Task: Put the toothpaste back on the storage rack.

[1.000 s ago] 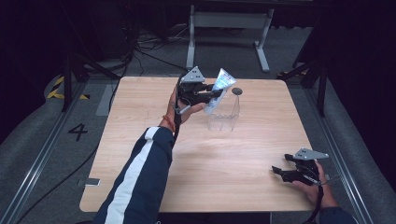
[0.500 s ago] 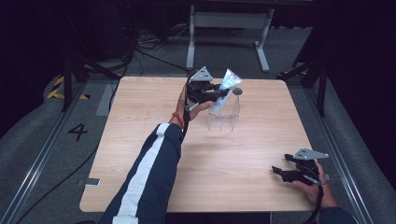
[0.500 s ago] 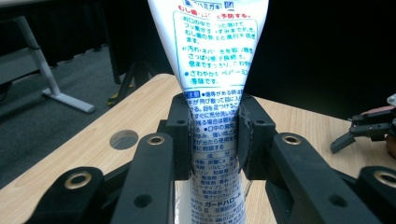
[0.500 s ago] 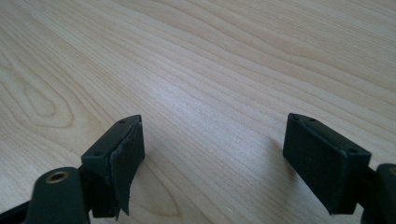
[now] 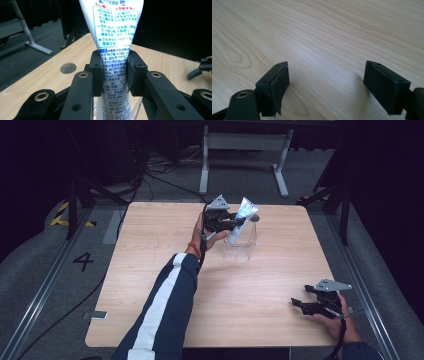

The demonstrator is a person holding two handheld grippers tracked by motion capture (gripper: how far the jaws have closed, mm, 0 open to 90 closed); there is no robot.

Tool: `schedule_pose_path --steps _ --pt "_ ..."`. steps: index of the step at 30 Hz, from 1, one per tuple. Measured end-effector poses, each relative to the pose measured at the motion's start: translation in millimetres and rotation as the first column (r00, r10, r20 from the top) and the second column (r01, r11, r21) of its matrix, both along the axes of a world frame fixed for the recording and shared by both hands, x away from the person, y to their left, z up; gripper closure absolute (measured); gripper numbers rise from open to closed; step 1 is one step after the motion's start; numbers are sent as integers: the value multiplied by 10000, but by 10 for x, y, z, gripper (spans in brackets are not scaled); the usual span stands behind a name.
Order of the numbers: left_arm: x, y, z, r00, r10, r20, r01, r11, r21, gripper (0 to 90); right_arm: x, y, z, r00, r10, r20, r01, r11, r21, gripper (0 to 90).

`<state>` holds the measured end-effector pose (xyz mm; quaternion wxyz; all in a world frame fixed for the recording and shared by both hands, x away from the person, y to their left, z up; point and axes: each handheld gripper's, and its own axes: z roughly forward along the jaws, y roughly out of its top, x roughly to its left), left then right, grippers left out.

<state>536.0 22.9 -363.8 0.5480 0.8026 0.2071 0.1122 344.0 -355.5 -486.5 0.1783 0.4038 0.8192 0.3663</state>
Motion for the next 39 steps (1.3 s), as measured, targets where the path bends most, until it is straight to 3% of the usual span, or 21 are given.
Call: schedule_pose_path --steps 16,32,39 --pt "-44 16 -212 9997 142 -190 -139 9998 119 701 -1 1 1 10000 -14 -11 14 10000 26 211" --pt "-76 -49 -328 9993 245 -293 -219 9960 863 689 -1 1 1 10000 -18 -14 18 10000 23 211" --pt "-66 -52 -383 9985 286 -463 -242 9955 915 685 -1 1 1 10000 -15 -12 15 10000 26 211"
